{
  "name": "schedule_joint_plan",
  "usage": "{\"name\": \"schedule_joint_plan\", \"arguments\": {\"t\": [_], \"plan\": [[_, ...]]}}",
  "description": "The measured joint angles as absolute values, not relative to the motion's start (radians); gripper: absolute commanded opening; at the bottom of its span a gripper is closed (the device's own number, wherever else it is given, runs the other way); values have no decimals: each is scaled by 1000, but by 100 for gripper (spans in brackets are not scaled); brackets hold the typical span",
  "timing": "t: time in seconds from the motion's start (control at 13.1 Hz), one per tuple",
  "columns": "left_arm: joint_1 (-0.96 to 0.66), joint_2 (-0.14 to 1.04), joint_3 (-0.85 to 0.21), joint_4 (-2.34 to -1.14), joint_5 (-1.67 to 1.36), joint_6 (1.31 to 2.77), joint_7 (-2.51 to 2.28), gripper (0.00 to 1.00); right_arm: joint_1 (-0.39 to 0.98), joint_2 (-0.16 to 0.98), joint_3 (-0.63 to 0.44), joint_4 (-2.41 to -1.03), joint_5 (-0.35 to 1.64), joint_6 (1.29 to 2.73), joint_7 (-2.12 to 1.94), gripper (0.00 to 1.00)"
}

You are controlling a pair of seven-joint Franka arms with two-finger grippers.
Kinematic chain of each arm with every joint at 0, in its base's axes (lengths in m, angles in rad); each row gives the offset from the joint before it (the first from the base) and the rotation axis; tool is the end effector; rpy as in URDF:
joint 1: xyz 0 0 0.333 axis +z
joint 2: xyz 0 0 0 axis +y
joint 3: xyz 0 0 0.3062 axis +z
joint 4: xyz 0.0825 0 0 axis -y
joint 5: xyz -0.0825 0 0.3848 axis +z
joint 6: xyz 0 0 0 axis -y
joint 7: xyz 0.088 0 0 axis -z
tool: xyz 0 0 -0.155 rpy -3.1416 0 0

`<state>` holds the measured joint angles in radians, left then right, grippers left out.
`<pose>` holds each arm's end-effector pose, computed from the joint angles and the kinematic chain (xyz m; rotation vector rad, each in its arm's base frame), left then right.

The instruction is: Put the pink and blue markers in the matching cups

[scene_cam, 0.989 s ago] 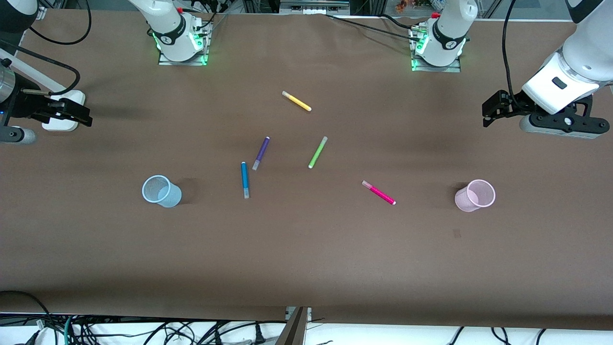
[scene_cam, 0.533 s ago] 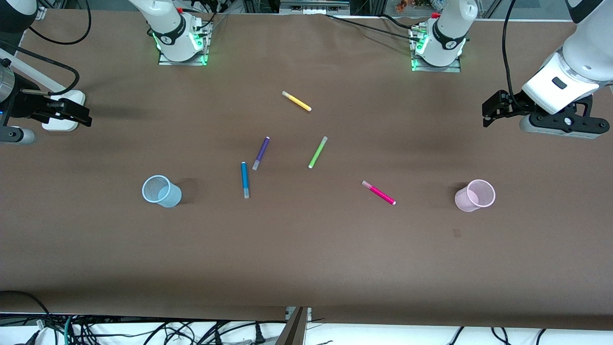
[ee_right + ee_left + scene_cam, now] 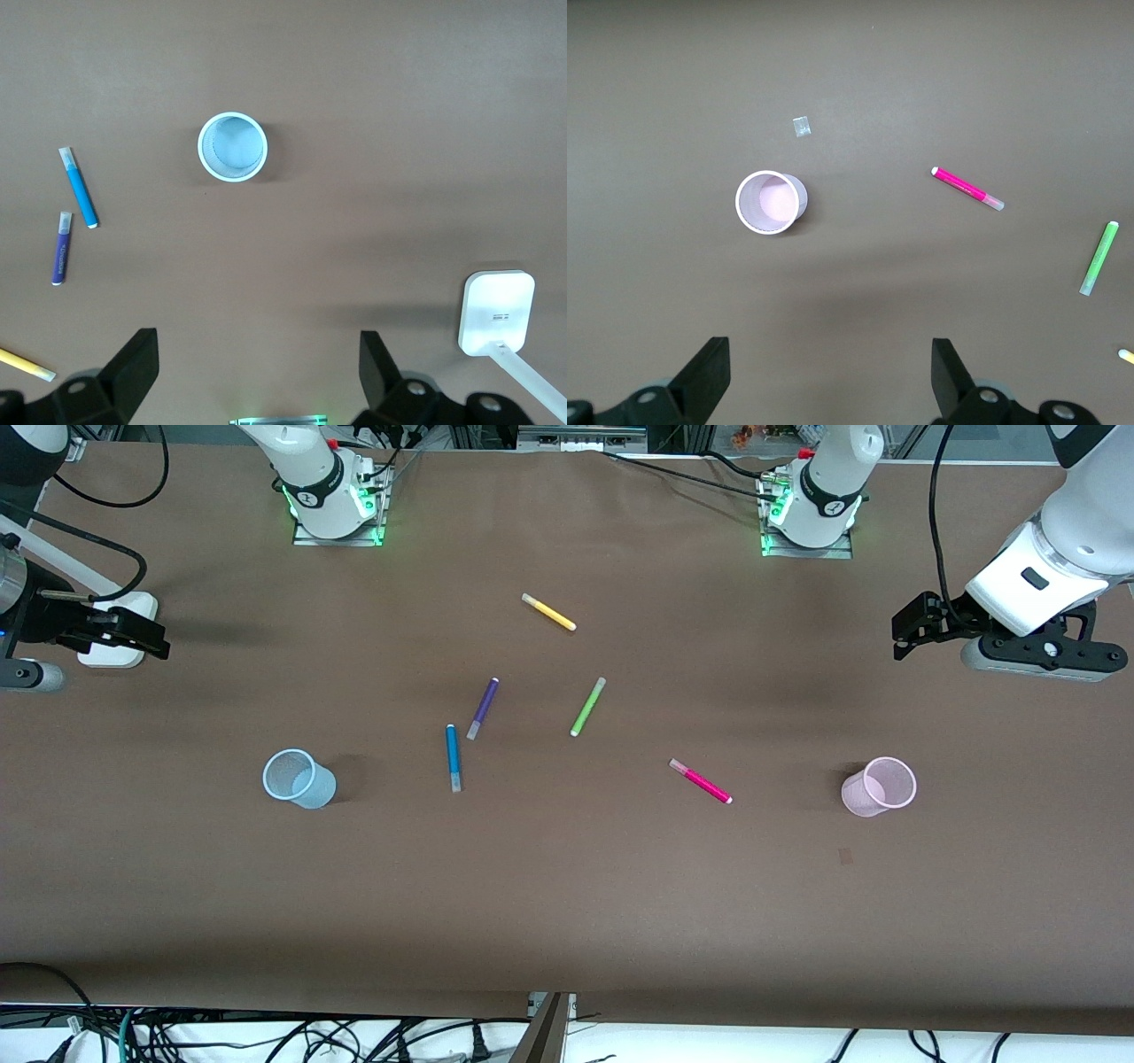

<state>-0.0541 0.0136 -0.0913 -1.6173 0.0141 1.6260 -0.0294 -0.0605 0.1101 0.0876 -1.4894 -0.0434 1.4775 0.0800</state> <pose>0.5574 -0.0792 0.5419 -3.1231 0.1826 0.0058 0.5711 0.0062 0.5355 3.0947 -0.0840 -0.1854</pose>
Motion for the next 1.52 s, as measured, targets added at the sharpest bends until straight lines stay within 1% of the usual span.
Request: {"name": "schedule_joint_plan", "arguments": {"t": [0.3,0.61,0.99,1.14,1.29,1.52], "plan": [[-54,14,-91,-1617,14,1626,-29,100,-60,119,87,-1489,-29,1511,80,100],[-54,14,-91,-1617,14,1625,-41,100,-25,185,91,-1490,2,1571,80,100],[-54,16,-90,-1619,-44,1568,-375,100,72,302,92,-1491,3,1671,84,100],[-55,33,-89,-1622,-100,1566,-532,100,114,351,92,-1491,2,1742,85,100],[-62,70,-93,-1623,-137,1592,-645,100,157,405,92,-1491,1,1826,86,100],[-72,170,-152,-1628,-143,1719,-810,100,201,493,92,-1492,1,1948,142,100]]}}
